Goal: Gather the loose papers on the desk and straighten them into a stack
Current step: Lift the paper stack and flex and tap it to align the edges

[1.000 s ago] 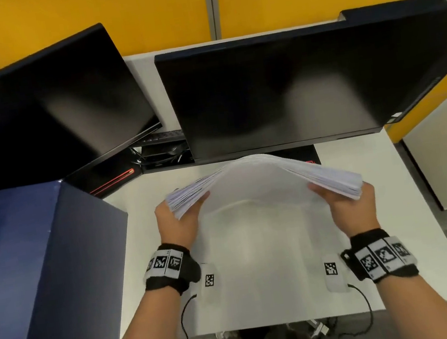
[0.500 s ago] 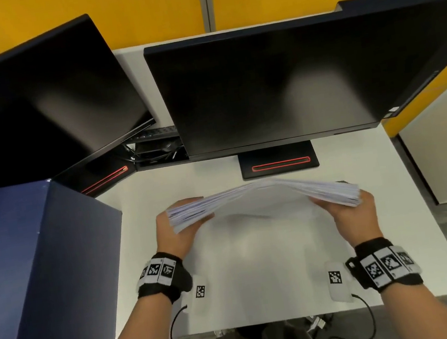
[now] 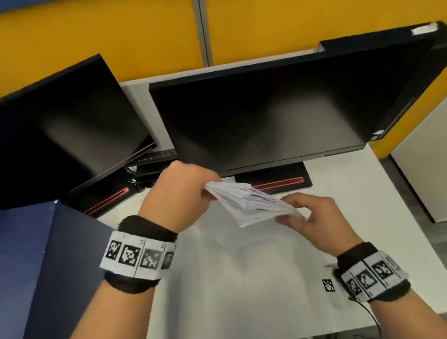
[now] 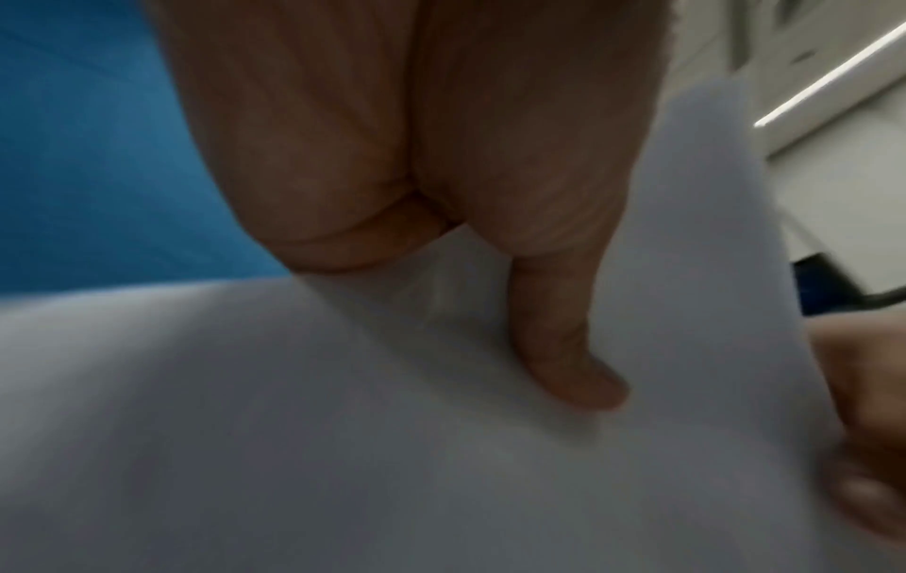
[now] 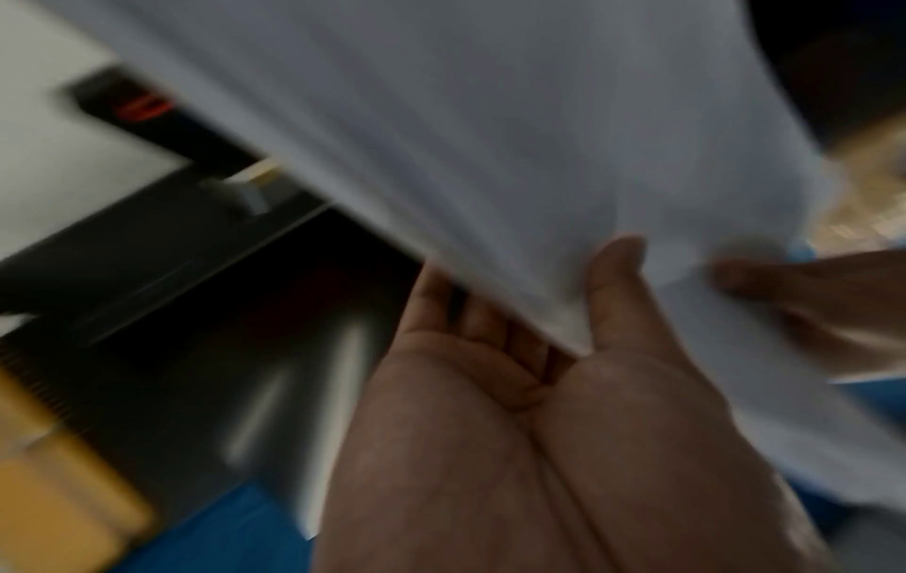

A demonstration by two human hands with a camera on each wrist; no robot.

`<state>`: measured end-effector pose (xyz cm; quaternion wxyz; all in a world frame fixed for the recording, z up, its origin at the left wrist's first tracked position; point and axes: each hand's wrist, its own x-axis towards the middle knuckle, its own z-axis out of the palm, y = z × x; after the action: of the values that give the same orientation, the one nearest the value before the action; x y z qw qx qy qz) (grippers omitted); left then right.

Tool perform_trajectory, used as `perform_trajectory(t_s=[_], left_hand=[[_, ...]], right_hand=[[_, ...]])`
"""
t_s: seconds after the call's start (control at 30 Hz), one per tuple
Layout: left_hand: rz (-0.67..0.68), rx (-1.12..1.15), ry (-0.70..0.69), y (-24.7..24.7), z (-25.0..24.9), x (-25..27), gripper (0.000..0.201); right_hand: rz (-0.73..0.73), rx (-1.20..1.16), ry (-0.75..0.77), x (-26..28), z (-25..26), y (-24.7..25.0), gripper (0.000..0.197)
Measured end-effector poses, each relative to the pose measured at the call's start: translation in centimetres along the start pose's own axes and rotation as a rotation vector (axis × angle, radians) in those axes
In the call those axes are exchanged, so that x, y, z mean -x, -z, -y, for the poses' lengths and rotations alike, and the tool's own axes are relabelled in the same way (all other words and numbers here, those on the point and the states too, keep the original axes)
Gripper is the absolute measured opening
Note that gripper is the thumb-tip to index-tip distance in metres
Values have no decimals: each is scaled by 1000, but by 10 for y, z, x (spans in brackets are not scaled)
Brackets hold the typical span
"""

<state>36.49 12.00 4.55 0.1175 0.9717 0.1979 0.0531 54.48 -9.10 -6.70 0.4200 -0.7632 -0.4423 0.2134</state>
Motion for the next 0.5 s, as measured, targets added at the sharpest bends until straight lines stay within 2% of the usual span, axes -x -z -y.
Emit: perform_trajectory(t_s=[0.1, 0.2, 0.3, 0.4, 0.5], left_hand=[[65, -53, -54, 9, -31, -7, 11], [45, 82, 102, 10, -9, 12, 21], [26, 506, 264, -7, 23, 42, 25], [-151, 1005, 398, -58, 18, 58, 36], [-299, 1167, 544, -111, -5, 60, 39]], right_hand=[[-59, 6, 116, -7, 23, -15, 29], [-158, -123, 57, 0, 14, -19, 33], [-194, -212, -52, 10, 1, -21, 22], [-242, -356, -138, 18, 1, -26, 26], [-262, -457, -228, 19, 4, -32, 33]])
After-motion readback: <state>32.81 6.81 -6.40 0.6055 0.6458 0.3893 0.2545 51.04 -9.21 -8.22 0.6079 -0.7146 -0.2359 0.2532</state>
